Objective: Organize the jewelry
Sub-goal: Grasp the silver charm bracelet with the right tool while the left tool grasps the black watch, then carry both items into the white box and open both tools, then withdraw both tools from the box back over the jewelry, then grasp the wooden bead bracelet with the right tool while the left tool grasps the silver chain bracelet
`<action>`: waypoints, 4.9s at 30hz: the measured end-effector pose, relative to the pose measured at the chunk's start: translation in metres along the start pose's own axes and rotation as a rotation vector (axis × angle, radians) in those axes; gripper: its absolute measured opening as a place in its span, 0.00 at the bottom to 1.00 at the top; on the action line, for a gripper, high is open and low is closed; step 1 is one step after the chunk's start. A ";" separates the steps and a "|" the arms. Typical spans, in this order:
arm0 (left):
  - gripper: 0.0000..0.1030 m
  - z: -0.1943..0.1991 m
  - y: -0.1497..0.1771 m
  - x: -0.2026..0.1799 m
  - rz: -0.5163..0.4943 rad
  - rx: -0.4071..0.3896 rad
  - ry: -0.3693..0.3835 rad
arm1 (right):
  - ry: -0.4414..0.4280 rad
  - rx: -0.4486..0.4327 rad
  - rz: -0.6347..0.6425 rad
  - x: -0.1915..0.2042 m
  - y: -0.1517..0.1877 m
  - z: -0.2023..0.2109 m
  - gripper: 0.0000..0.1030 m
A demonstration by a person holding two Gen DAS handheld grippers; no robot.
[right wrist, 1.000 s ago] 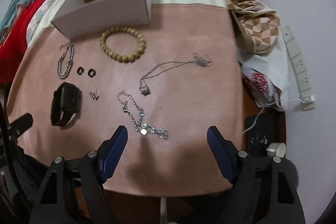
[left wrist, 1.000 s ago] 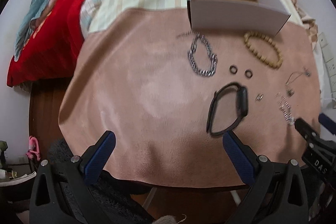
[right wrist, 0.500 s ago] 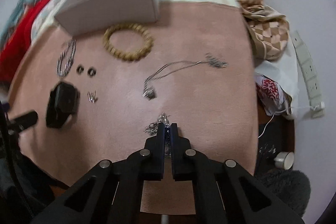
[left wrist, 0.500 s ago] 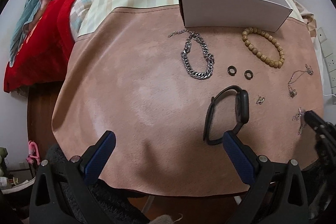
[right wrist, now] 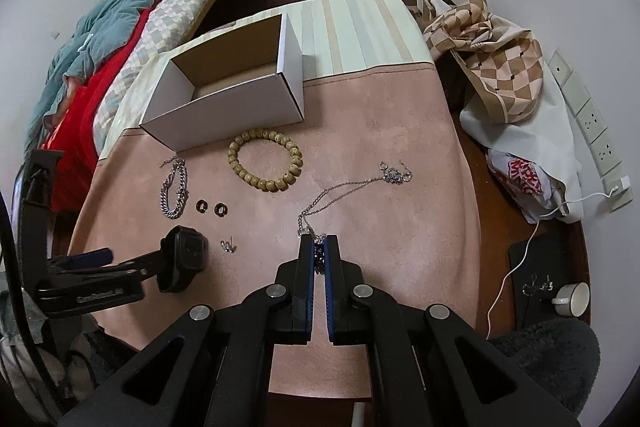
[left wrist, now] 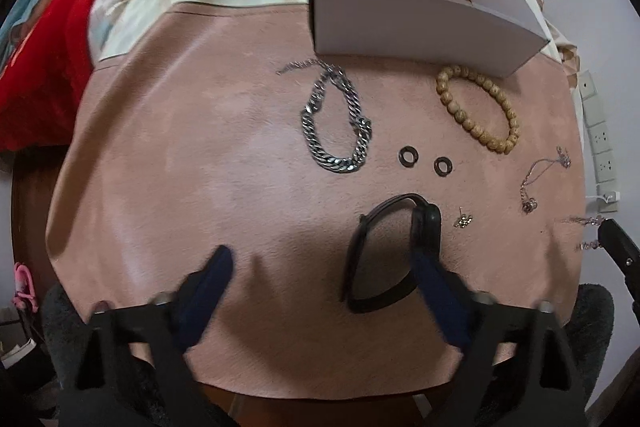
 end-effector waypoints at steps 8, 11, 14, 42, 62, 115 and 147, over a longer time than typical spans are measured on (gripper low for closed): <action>0.05 -0.014 0.003 -0.016 -0.083 0.007 0.014 | 0.001 0.016 -0.010 -0.002 0.000 -0.002 0.04; 0.04 -0.008 0.002 -0.017 -0.078 -0.013 0.020 | -0.004 0.007 -0.013 0.000 -0.003 0.003 0.04; 0.04 0.005 -0.005 -0.014 -0.068 -0.038 0.038 | -0.021 -0.006 -0.016 0.005 -0.009 0.010 0.04; 0.16 0.033 -0.209 -0.004 -0.013 -0.088 0.161 | -0.179 0.063 0.084 0.085 -0.215 -0.065 0.05; 1.00 0.067 -0.188 0.031 -0.006 -0.265 -0.073 | 0.144 0.069 0.188 0.043 -0.174 -0.065 1.00; 1.00 0.101 -0.034 0.075 0.125 -0.402 -0.156 | 0.126 -0.066 0.010 0.024 -0.043 0.034 0.99; 0.42 -0.025 -0.073 0.027 0.025 -0.141 0.027 | 0.185 0.055 0.068 0.017 -0.058 -0.106 0.09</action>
Point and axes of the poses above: each gripper's, at about its wrist camera, not at the fingertips, and z roughly against the way its jaws point, x to its left, y to its underside, the point moved 9 cm from there along -z, roughly the way its jaws point
